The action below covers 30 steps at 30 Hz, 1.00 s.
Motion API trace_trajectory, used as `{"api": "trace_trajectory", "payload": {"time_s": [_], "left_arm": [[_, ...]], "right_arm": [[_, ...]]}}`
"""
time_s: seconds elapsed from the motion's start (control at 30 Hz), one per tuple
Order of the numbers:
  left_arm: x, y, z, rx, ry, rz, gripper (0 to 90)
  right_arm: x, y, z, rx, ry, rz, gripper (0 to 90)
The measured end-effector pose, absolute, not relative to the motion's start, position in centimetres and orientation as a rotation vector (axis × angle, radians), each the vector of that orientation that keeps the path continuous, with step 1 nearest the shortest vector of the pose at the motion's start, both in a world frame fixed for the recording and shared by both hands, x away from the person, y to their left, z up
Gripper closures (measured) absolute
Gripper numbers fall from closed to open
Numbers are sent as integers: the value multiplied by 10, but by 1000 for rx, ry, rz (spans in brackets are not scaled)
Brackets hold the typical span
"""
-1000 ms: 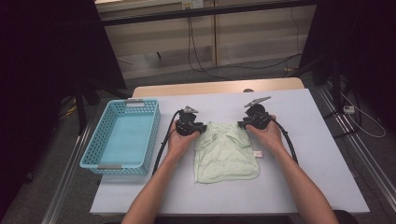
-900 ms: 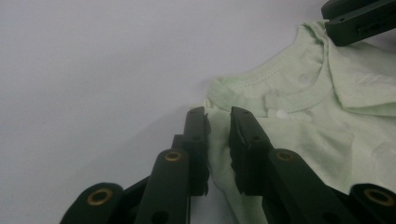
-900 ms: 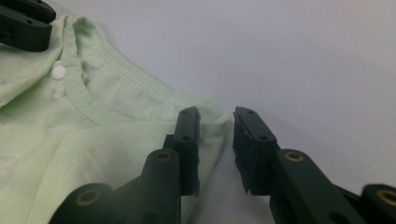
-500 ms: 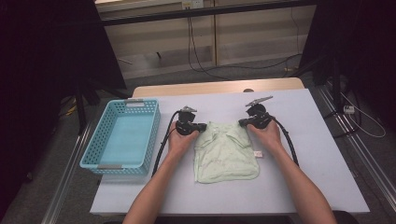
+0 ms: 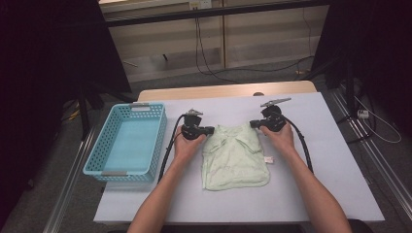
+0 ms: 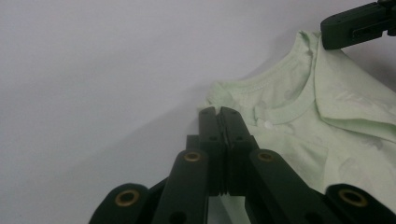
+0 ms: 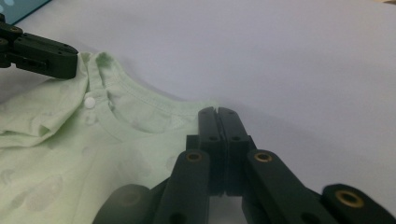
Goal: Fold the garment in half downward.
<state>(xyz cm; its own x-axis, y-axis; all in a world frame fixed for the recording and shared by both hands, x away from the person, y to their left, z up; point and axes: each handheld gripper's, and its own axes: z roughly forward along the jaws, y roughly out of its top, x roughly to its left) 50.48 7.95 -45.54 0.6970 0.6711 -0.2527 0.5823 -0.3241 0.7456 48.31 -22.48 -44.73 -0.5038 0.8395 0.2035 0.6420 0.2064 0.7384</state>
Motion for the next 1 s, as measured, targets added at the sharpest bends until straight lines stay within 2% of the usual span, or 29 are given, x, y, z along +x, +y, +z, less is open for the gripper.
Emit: {"api": "trace_trajectory", "payload": {"time_s": [1.0], "left_arm": [[509, 91, -423, 1921, 910, 229, 887]], "right_arm": [[485, -229, -422, 1369, 2100, 1347, 900]]}}
